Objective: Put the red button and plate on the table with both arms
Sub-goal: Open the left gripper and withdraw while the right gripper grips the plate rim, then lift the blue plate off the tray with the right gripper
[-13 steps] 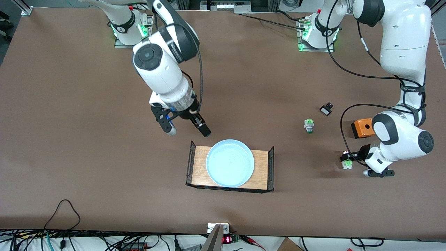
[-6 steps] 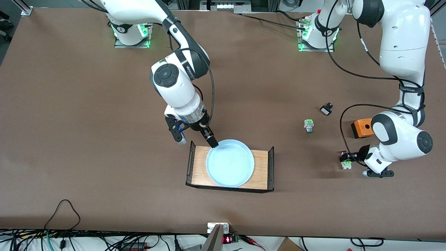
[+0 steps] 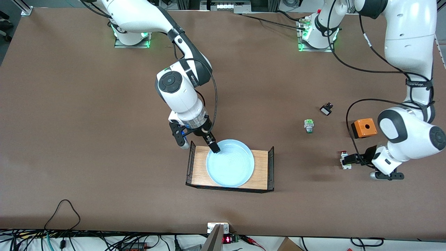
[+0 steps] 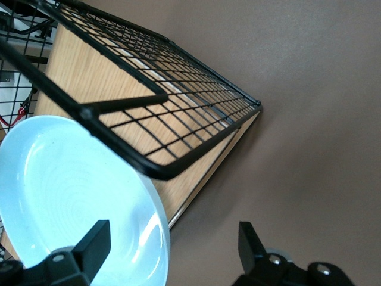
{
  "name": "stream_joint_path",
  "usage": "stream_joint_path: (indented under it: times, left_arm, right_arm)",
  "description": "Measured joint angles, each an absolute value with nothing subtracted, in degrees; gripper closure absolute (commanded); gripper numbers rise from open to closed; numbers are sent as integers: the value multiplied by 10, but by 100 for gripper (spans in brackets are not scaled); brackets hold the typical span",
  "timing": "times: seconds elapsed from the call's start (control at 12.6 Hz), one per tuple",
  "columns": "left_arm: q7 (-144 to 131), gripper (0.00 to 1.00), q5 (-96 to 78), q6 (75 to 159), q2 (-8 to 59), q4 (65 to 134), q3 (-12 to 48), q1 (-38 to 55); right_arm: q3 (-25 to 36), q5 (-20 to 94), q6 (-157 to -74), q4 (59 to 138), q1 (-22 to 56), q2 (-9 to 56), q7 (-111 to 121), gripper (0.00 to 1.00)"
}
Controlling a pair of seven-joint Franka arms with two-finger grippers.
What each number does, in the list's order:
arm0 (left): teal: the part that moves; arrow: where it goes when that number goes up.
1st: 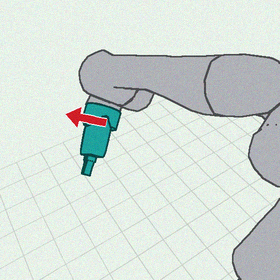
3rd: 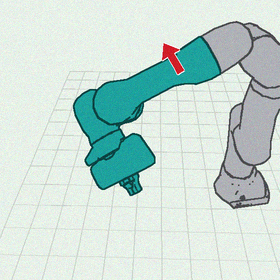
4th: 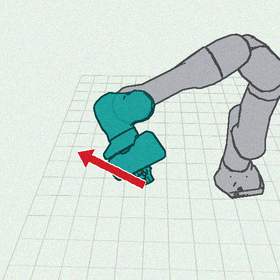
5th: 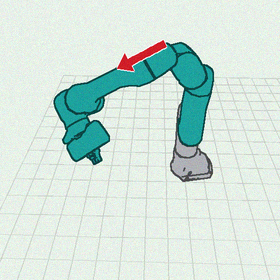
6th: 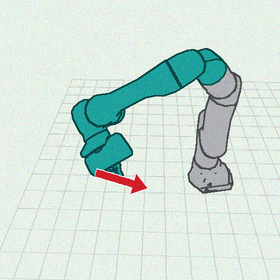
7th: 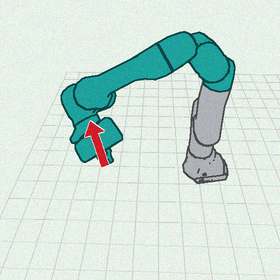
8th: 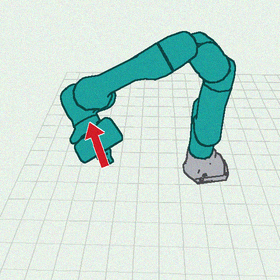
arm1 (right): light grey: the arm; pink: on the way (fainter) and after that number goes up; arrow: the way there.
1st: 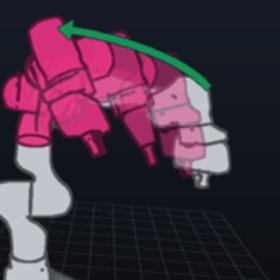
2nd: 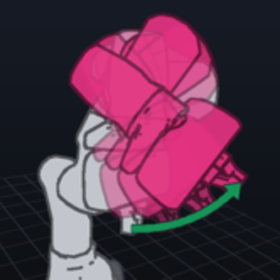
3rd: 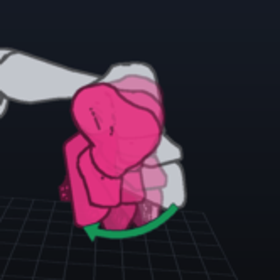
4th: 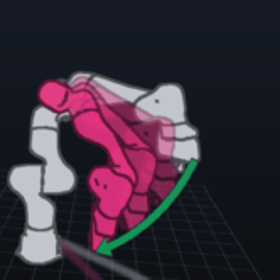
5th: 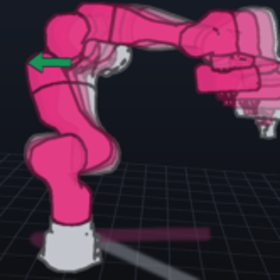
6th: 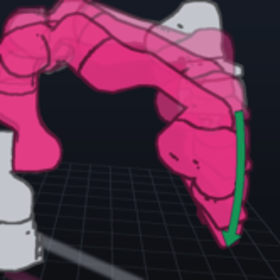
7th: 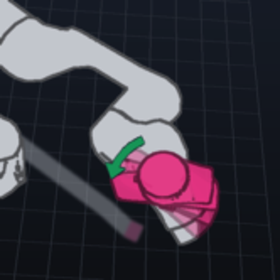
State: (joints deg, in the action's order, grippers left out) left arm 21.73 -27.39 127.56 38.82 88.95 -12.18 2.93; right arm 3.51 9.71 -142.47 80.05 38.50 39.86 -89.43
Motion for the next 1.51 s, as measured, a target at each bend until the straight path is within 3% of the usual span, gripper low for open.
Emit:
stream_joint_path:
  times: [0.16, 0.56, 0.95, 1.11, 1.35, 1.51]
  left_arm:
    - [215, 0, -274, 1251, 359, 889, -131, 29]
    - [177, 0, -235, 1231, 326, 889, -151, 29]
    - [124, 0, -189, 1163, 273, 881, -149, 31]
    - [94, 0, -152, 1134, 240, 879, -145, 34]
    - [51, 0, -97, 1082, 184, 878, -121, 38]
    - [43, 0, -71, 1057, 152, 878, -102, 34]
  right_arm:
    - [35, 97, -1425, 799, 385, 399, -894, 47]
    - [35, 97, -1425, 798, 386, 399, -896, 53]
    - [35, 97, -1425, 798, 388, 402, -897, 78]
    - [35, 97, -1425, 798, 388, 403, -896, 83]
    - [35, 95, -1425, 797, 390, 403, -889, 98]
    - [35, 95, -1425, 794, 394, 403, -888, 100]
